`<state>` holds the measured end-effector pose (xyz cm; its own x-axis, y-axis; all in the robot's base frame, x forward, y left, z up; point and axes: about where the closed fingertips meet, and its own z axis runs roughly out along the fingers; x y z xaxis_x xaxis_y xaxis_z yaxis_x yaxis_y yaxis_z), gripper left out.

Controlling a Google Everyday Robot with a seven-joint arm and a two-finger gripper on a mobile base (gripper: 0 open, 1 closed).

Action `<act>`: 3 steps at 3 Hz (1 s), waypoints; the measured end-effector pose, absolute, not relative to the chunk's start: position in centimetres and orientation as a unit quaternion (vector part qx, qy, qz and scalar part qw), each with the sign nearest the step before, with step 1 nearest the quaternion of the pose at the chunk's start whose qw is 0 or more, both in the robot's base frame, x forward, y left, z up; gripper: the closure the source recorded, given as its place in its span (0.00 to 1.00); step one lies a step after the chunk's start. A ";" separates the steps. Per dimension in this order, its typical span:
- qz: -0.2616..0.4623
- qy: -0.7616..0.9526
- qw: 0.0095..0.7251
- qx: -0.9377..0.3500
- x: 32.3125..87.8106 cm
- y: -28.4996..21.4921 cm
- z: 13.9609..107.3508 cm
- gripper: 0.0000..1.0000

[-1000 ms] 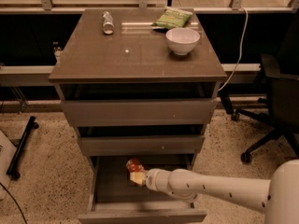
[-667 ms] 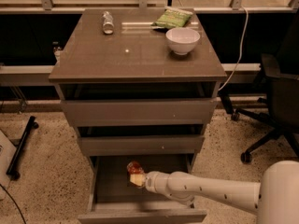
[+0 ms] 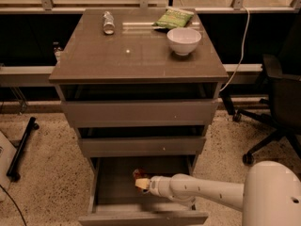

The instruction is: Place coke can into bottom drawer

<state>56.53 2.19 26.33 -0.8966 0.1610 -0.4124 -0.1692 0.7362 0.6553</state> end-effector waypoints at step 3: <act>0.301 0.921 0.243 0.044 58.7 2.0 21.3 1.00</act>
Offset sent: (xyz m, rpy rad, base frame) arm 0.0166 -0.0094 -0.0458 -0.0709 0.0137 -0.1701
